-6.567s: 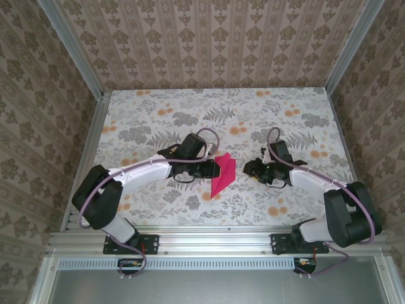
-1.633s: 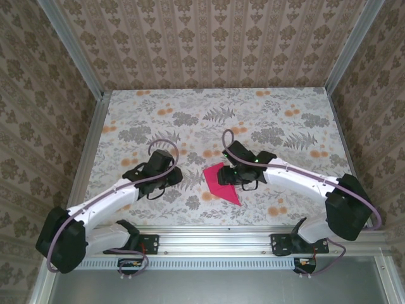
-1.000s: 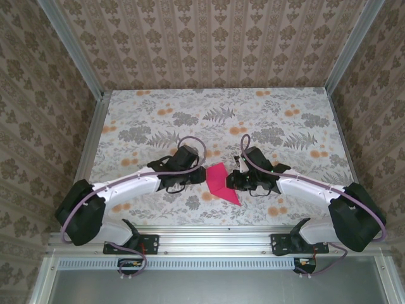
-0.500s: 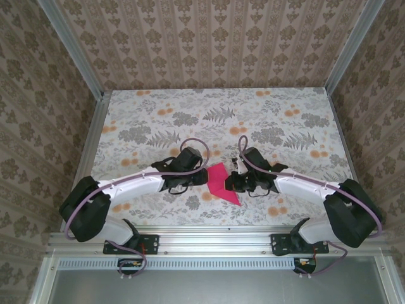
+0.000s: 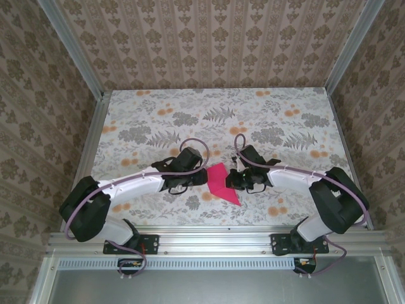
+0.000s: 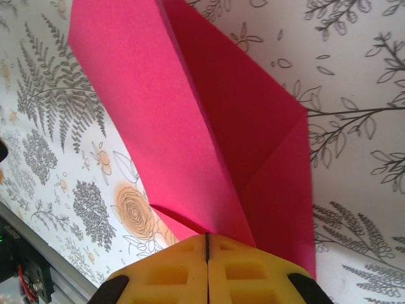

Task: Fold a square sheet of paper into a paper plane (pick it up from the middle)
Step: Fold the wing for the fifth time at the center of the table.

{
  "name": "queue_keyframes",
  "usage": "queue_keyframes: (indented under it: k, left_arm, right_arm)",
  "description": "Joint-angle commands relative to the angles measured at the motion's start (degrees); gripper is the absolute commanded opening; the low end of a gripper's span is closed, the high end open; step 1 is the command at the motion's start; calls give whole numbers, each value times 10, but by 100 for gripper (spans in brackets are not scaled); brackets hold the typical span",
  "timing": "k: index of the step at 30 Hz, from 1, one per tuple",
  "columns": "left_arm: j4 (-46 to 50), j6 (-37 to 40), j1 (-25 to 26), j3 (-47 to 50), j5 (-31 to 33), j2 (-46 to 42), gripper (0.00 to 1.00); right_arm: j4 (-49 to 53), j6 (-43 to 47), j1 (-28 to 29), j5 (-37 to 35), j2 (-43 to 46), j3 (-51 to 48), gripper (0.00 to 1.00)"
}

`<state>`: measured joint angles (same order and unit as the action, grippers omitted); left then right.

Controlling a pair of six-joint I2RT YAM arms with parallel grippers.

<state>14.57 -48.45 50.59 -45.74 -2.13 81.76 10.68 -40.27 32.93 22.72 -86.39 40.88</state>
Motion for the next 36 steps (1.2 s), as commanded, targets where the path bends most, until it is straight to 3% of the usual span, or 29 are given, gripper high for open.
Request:
queue_keyframes:
  k: [1,17,25,36]
  left_arm:
    - [11,-9,0,-14,9,6,34]
    - [-3,-8,2,-31,-37,38,36]
    - [-11,-52,18,-27,-56,57,54]
    - [-69,-143,47,-6,-63,91,56]
  right_arm:
    - [0,12,-10,-5,-8,2,7]
    - [-132,-15,-67,53,-67,-93,8]
    - [-205,-44,-93,80,-71,-135,9]
    - [-274,-78,-111,96,-82,-162,10]
